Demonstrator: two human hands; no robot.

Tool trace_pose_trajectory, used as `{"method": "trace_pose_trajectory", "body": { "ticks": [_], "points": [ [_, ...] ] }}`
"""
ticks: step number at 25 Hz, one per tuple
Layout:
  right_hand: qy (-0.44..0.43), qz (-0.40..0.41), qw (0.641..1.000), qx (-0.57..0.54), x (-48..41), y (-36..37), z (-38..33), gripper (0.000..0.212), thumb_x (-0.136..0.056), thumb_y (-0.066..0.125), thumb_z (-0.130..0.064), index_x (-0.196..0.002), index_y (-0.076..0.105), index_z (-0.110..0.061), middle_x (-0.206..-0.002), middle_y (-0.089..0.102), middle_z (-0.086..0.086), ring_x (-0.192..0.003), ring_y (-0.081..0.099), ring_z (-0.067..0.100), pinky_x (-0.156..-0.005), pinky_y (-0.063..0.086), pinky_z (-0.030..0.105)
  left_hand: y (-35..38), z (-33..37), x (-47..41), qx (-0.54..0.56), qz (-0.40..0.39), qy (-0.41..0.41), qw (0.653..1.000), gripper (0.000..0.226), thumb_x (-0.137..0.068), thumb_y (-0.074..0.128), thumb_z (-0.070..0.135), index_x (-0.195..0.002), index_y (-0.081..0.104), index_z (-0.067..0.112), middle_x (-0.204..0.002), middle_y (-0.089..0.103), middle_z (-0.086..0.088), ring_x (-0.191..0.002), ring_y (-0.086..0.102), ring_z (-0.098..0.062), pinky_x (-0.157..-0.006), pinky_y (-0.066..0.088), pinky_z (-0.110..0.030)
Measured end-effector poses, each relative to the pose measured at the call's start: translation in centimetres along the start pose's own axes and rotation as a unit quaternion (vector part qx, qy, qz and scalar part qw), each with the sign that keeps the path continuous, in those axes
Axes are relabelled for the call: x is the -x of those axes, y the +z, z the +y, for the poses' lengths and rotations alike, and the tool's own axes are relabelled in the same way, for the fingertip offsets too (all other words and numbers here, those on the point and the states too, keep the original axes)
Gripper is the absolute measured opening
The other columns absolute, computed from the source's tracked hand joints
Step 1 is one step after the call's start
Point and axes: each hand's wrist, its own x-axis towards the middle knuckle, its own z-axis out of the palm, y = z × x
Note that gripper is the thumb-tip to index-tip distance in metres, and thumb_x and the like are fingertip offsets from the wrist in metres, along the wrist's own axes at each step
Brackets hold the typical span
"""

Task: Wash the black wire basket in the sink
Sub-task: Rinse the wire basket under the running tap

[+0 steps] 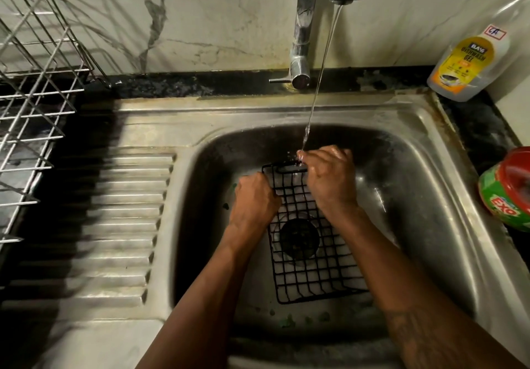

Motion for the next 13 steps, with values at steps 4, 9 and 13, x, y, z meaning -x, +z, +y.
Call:
{"method": "trace_pose_trajectory", "body": {
  "ticks": [4, 9, 13],
  "points": [
    [0.004, -0.1, 0.993, -0.065, 0.0, 0.4, -0.7, 0.016, -0.089, 0.068, -0.01, -0.102, 0.077, -0.015, -0.094, 0.075, 0.001, -0.089, 0.061, 0.02, -0.076, 0.053, 0.033, -0.2, -0.2, -0.2, 0.006, 0.003, -0.004, 1.0, 0.015, -0.084, 0.064, 0.005, -0.069, 0.065, 0.004, -0.065, 0.069, -0.012, -0.055, 0.07, -0.027, -0.05, 0.062, -0.041],
    [0.044, -0.269, 0.959, 0.079, 1.4, 3.3, -2.9, 0.069, -0.091, 0.065, -0.021, -0.153, 0.037, -0.011, -0.156, 0.042, 0.012, -0.146, 0.034, 0.027, -0.124, 0.02, 0.038, -0.1, -0.1, -0.5, -0.075, -0.024, 0.023, 0.997, 0.029, -0.093, 0.062, 0.014, -0.065, 0.056, 0.013, -0.061, 0.062, 0.001, -0.049, 0.058, -0.009, -0.041, 0.043, -0.019],
    [0.211, -0.34, 0.915, -0.046, 0.5, 3.6, -4.4, 0.079, -0.09, 0.071, -0.02, -0.156, 0.029, -0.017, -0.162, 0.026, 0.009, -0.149, 0.027, 0.029, -0.118, 0.032, 0.04, -0.2, 0.2, -0.3, -0.088, -0.016, 0.051, 0.995, 0.034, -0.094, 0.06, 0.015, -0.063, 0.049, 0.019, -0.061, 0.054, 0.005, -0.048, 0.046, -0.005, -0.037, 0.03, -0.016]
  ]
}}
